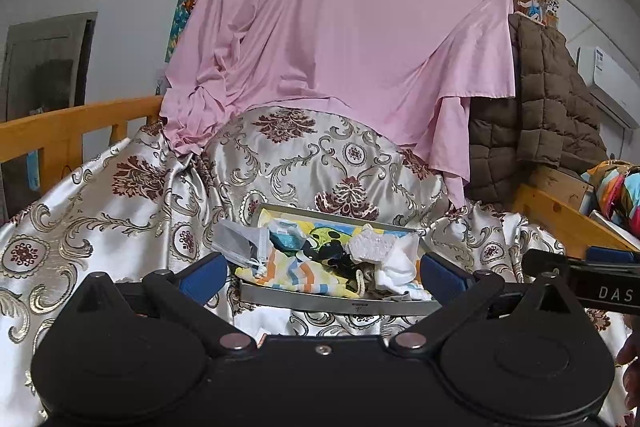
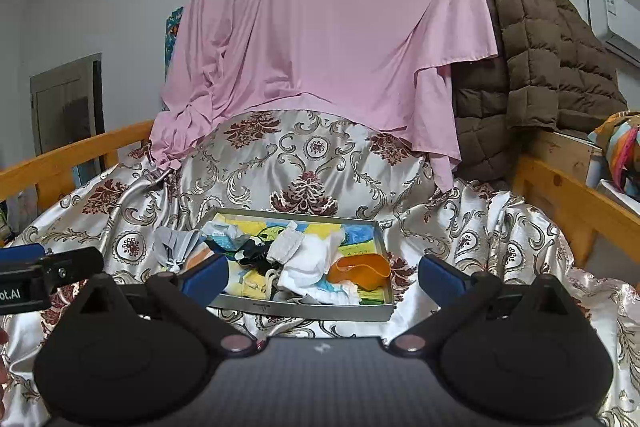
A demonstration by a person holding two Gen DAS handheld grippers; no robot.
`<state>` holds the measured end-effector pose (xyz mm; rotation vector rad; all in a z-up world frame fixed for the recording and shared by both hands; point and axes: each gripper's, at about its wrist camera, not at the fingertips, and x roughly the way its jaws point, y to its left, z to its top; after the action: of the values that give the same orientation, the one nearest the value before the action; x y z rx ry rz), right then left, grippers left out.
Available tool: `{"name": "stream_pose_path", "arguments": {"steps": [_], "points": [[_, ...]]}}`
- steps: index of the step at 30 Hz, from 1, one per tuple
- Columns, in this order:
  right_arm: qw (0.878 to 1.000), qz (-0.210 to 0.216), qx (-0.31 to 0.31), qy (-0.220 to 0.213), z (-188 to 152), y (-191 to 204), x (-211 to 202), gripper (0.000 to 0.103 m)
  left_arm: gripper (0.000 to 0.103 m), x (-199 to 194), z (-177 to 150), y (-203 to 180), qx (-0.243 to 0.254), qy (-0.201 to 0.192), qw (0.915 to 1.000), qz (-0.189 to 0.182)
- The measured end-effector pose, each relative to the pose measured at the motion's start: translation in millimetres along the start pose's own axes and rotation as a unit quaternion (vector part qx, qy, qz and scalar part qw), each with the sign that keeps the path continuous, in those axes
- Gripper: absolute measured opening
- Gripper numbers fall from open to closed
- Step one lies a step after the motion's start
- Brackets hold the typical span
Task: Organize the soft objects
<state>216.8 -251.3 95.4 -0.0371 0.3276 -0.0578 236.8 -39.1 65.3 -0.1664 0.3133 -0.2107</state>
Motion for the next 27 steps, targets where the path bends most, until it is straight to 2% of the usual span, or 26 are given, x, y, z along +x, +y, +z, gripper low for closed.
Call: {"name": "stream_pose_path", "arguments": {"steps": [10,18,27], "points": [[0.999,-0.008,0.025,-0.021,-15.1,-5.1,-27.7,0.103,0.102,-30.0,-10.1,1.6,0.003,-0.023,0.9997,0.010],[0.998,-0.014,0.045,-0.036,-30.3,-5.0,-48.5,0.103,0.102,-45.2,-23.8,5.4,-0.003,-0.020,0.9997,0.015],[0.998,-0.023,0.035,-0.039,-53.7,5.4,-62.0,0.103,0.102,-57.5,-39.6,7.3,0.001,-0.022,0.9995,0.025]]}}
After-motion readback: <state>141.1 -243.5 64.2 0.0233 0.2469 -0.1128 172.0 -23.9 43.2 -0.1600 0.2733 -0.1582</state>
